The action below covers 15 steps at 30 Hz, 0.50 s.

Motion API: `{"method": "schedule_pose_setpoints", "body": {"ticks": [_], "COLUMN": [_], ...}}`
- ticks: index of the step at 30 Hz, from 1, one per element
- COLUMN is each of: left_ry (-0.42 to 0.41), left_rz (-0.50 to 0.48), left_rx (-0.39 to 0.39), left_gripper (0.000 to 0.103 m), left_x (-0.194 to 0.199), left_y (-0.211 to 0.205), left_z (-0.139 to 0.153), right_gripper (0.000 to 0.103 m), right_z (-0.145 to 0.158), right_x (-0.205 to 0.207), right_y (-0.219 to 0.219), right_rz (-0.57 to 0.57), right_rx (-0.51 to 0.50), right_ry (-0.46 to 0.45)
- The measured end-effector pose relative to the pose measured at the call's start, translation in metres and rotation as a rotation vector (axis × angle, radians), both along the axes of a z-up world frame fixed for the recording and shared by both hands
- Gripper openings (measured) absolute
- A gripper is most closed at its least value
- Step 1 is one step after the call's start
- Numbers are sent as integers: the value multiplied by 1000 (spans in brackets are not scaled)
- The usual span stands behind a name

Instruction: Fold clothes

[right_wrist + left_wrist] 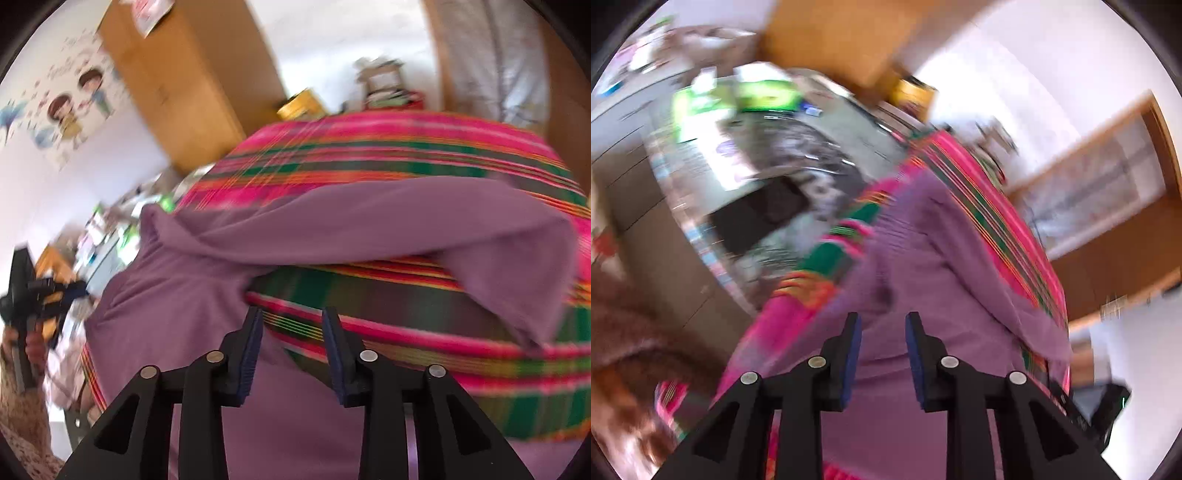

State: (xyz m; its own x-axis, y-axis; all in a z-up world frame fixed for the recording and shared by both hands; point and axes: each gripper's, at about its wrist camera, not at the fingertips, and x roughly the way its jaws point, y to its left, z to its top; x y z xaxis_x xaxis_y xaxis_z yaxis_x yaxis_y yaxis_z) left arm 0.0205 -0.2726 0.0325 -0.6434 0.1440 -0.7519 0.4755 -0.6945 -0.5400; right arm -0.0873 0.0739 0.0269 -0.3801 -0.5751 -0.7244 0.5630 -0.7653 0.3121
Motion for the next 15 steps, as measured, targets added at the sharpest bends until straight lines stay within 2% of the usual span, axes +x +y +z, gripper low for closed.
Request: {"method": "schedule_pose_setpoints", "body": {"ticks": [7,11,15], "left_ry": [-54,-89,-129], "left_rz": [-74,-96,-91], "left_rx": [-6,-21,-32], "left_gripper": [26,26,26], "left_x": [-50,-63,-70], "left_y": [17,19,14], "left_z": [-12,-19,-29], "right_gripper": [37,37,37], "right_z": [-20,-23,-28], "right_x": [-19,-23,-27], "right_y": [-41,-55,-65], "right_rz": [93,126,130], "right_rx": [-29,-42,-12], "right_ry": [-106,-117,-125]}}
